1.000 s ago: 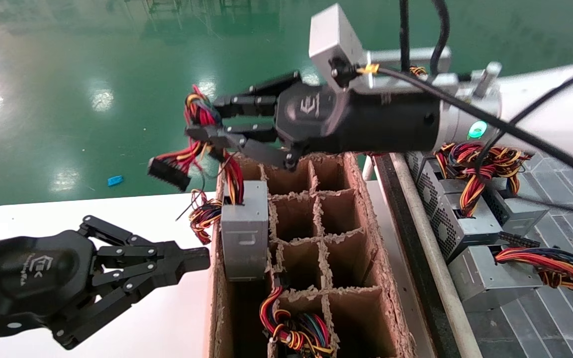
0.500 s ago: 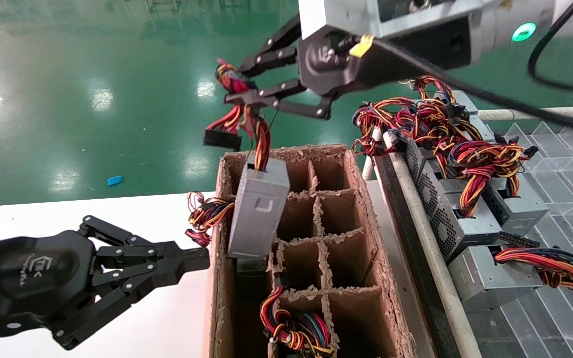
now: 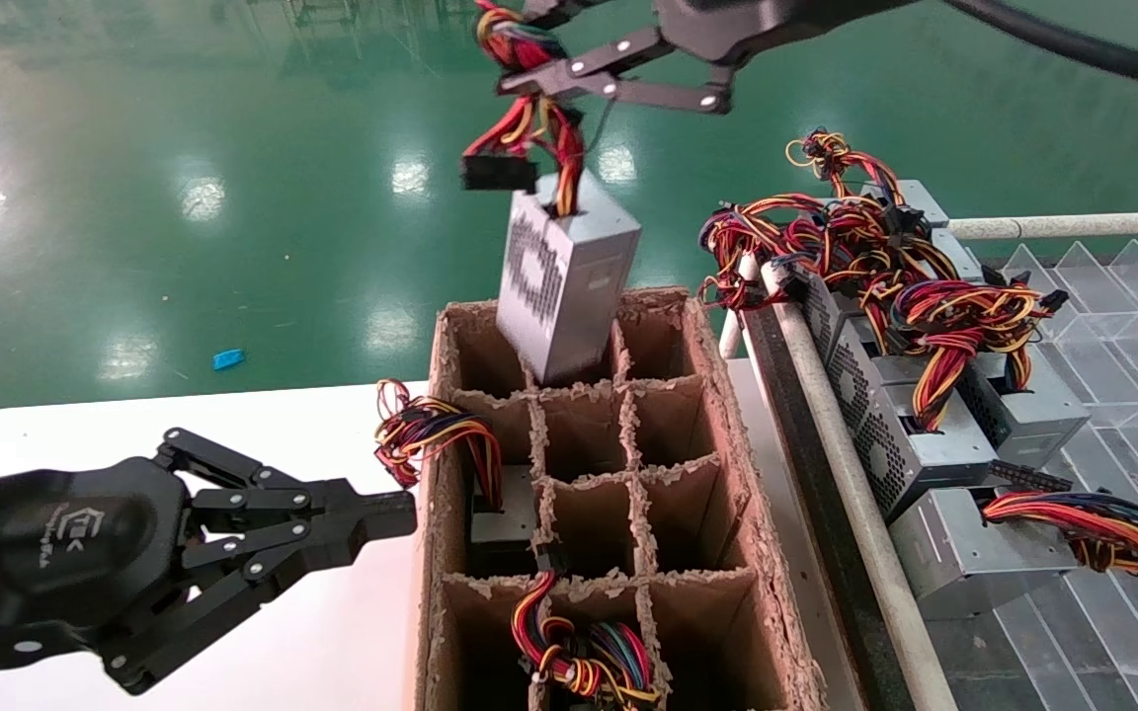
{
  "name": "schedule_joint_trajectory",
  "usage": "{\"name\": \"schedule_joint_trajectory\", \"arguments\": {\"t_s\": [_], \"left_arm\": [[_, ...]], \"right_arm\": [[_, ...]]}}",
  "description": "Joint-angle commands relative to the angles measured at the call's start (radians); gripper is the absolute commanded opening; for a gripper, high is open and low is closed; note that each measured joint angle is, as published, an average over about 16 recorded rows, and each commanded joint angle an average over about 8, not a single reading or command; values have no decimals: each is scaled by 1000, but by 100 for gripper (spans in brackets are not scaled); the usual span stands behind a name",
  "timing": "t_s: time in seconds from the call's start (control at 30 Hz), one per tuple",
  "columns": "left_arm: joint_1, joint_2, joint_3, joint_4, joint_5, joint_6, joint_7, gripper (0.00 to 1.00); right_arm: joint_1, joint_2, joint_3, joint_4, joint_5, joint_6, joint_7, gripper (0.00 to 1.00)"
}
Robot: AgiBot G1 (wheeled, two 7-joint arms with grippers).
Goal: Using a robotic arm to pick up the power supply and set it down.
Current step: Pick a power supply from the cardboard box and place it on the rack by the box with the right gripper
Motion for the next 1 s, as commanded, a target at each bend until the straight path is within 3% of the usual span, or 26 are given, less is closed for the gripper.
{"name": "schedule_joint_trajectory", "arguments": {"t_s": [0.03, 0.47, 0.73, 1.0], "left_arm": [[0, 0, 0, 0, 0, 0, 0, 0], [0, 0, 0, 0, 0, 0, 0, 0], [0, 0, 0, 0, 0, 0, 0, 0], [0, 0, 0, 0, 0, 0, 0, 0]], "right_arm": [[26, 4, -8, 2, -19, 1, -7, 0], [159, 18, -66, -57, -149, 83, -55, 0], [212, 53, -94, -97, -219, 184, -135, 0], [214, 88, -106, -183, -249, 285, -154, 0]]}}
